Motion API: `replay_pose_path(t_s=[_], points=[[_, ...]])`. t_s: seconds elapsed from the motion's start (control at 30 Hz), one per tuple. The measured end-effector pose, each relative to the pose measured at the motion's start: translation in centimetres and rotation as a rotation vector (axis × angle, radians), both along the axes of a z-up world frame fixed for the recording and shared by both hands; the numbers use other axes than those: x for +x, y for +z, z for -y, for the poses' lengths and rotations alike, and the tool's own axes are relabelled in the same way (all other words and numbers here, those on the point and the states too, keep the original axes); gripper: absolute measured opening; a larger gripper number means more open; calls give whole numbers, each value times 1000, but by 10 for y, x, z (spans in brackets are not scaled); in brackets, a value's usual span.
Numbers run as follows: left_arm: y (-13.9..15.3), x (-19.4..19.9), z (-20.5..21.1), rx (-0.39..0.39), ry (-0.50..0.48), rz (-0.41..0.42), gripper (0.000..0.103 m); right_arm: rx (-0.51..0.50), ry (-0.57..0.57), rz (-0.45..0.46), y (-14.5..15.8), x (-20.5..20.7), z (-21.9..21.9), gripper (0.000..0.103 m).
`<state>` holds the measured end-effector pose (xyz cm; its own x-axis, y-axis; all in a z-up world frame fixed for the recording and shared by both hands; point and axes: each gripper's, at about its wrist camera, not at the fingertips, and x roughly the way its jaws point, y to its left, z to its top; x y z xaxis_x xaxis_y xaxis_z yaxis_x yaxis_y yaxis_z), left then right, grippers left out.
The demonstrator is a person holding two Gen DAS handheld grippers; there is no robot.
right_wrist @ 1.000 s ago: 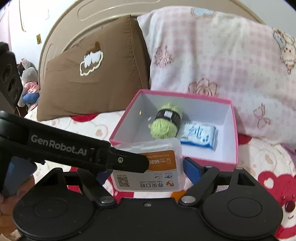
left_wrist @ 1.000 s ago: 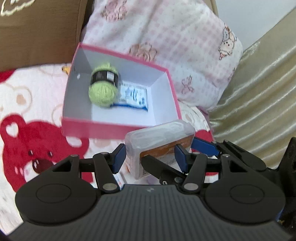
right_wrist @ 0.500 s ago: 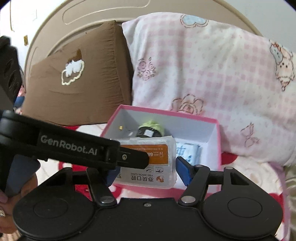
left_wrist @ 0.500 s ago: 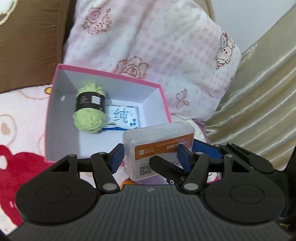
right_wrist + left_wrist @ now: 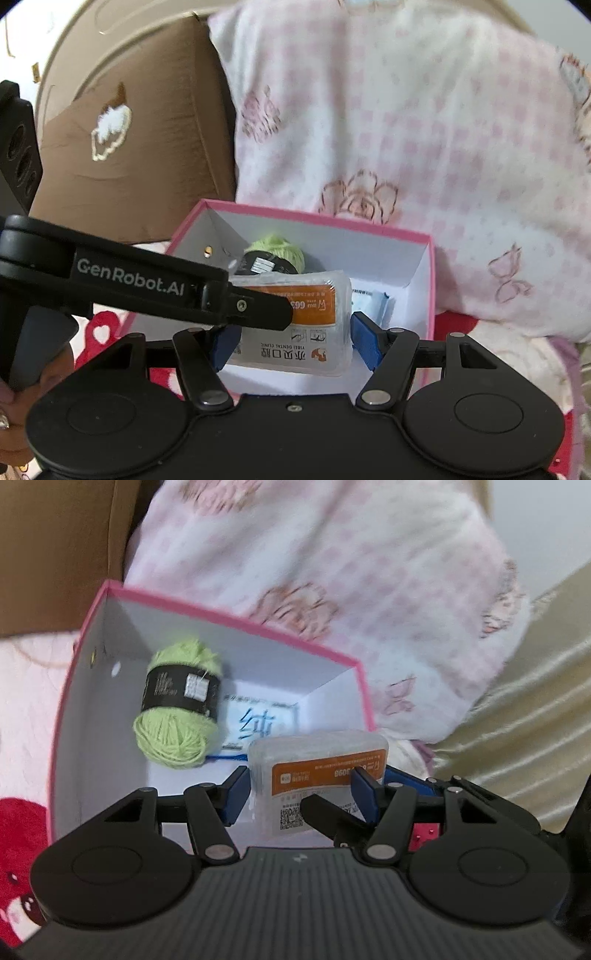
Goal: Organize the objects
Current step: 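Lower the plastic case beside the wipes and open the left gripper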
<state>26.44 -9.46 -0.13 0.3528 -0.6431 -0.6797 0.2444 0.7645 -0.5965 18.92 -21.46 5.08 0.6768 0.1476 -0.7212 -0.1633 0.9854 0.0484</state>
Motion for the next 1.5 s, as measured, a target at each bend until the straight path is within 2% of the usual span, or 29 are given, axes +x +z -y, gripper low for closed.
replay_pose_path(t_s=[0.1,0.17,0.33,0.4,0.47,0.53,0.63,0.73,0.83,0.97,1.03,1.1,1.37,1.5], points=[[-24,16,6,2,5,-60,58,6,1,-58,-21,18,6,70],[-43,25,10,-18,20,-128,58,11,-12,-119,-37,30,11,70],[-65,35,24,34,11,-179,57,32,-56,-151,-65,37,19,70],[-72,38,25,24,27,-219,57,64,-74,-176,-73,41,24,70],[-80,44,22,-3,58,-260,58,55,-68,-181,-77,44,24,70],[-82,45,22,8,69,-254,57,19,-49,-170,-79,45,19,70],[-83,45,23,18,86,-244,57,43,-57,-215,-89,47,20,70],[-85,45,28,43,87,-228,58,24,-54,-226,-98,47,16,70],[-91,45,28,63,108,-246,58,18,-50,-234,-104,49,16,70],[-99,44,17,7,162,-286,55,20,-45,-242,-108,52,18,64],[-98,43,11,-23,166,-283,55,-1,-47,-207,-107,51,19,56],[-95,43,11,-3,144,-261,55,6,-46,-180,-107,48,20,56],[-93,29,23,106,112,-198,55,29,-60,-168,-112,47,21,53],[-91,23,29,137,149,-171,44,-57,-48,-149,-111,46,13,53]])
